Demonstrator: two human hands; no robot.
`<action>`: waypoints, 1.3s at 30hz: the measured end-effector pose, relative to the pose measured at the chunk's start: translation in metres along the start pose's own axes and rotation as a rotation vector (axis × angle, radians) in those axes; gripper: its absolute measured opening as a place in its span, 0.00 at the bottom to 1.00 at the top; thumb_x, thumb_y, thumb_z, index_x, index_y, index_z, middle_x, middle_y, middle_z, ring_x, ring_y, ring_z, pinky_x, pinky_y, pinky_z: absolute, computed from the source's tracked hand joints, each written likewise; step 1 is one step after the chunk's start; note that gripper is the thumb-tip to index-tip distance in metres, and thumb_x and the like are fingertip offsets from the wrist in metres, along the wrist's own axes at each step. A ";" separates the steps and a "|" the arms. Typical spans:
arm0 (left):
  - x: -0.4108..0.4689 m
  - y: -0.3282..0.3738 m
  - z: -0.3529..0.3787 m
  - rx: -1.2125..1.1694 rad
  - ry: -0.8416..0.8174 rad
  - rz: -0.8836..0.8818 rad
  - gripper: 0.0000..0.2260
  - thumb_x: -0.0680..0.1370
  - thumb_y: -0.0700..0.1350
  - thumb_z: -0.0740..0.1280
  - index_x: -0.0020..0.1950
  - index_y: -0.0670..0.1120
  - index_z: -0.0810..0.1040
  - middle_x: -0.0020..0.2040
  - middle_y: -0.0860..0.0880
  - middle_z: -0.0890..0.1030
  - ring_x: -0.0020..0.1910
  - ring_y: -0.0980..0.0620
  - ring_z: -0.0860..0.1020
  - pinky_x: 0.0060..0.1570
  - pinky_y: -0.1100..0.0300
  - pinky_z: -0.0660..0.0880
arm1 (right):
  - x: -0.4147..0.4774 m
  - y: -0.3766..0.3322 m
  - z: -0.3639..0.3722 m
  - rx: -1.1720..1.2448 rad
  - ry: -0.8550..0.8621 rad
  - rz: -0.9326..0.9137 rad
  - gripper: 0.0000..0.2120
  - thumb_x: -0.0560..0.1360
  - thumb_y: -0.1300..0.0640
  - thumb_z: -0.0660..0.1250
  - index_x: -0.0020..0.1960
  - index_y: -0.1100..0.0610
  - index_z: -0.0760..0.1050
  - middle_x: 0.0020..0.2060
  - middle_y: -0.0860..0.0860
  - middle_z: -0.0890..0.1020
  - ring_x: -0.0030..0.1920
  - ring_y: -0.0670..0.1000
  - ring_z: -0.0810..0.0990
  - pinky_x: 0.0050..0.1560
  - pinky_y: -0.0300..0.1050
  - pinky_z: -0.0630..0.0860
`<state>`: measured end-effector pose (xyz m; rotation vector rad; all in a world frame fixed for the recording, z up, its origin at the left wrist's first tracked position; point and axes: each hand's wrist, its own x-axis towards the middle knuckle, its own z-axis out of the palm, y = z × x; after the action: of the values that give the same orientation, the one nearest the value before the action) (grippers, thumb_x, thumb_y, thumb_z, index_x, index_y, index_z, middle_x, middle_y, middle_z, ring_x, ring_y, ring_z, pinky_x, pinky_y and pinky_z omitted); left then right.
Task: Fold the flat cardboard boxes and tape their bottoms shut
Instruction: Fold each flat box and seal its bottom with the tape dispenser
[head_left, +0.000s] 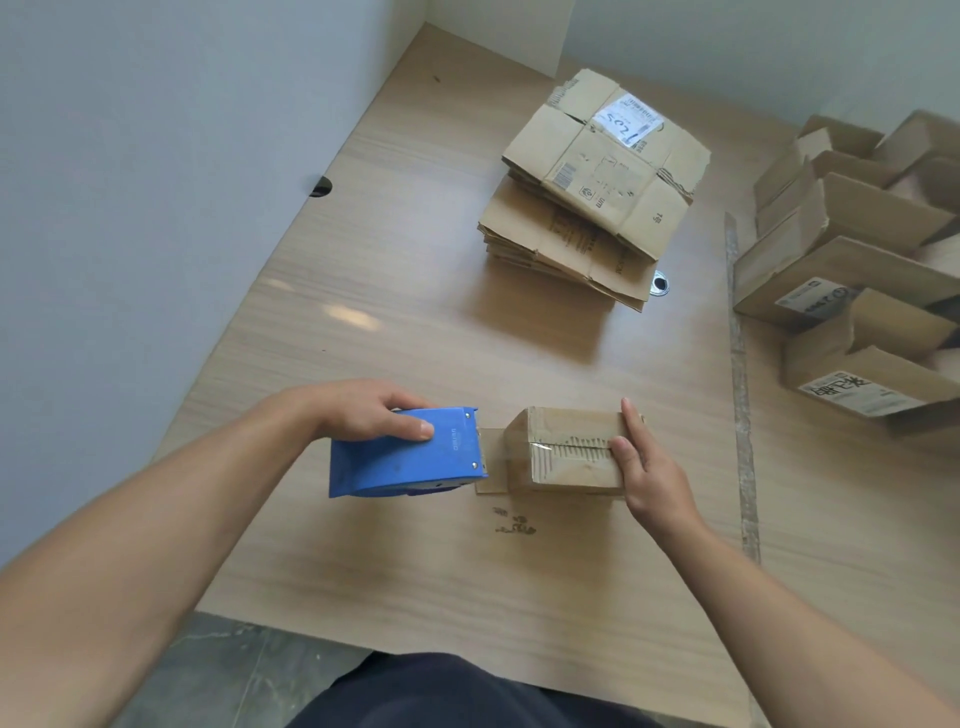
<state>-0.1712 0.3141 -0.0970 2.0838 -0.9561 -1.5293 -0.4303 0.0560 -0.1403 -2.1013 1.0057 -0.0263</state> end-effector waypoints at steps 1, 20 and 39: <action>0.000 -0.001 -0.001 0.000 0.000 0.002 0.11 0.78 0.57 0.66 0.59 0.70 0.77 0.54 0.64 0.82 0.54 0.61 0.80 0.58 0.59 0.73 | 0.000 0.000 0.000 0.008 0.002 0.003 0.23 0.84 0.51 0.58 0.78 0.42 0.59 0.74 0.47 0.69 0.75 0.51 0.65 0.64 0.35 0.60; 0.064 0.080 0.028 0.580 0.184 -0.175 0.14 0.75 0.59 0.62 0.52 0.52 0.79 0.52 0.50 0.80 0.50 0.45 0.77 0.46 0.54 0.74 | -0.003 -0.007 0.001 0.037 0.014 0.057 0.24 0.84 0.52 0.57 0.78 0.41 0.58 0.75 0.48 0.67 0.75 0.51 0.64 0.66 0.33 0.58; 0.040 -0.019 0.052 0.537 0.585 -0.257 0.32 0.84 0.53 0.55 0.79 0.58 0.36 0.60 0.41 0.72 0.57 0.41 0.73 0.54 0.50 0.70 | -0.012 -0.014 0.022 0.243 0.309 0.316 0.21 0.79 0.45 0.65 0.37 0.60 0.67 0.31 0.51 0.71 0.36 0.53 0.69 0.35 0.48 0.63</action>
<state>-0.2076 0.3036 -0.1543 2.8889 -0.9561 -0.6926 -0.4223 0.0834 -0.1429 -1.7310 1.4336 -0.3069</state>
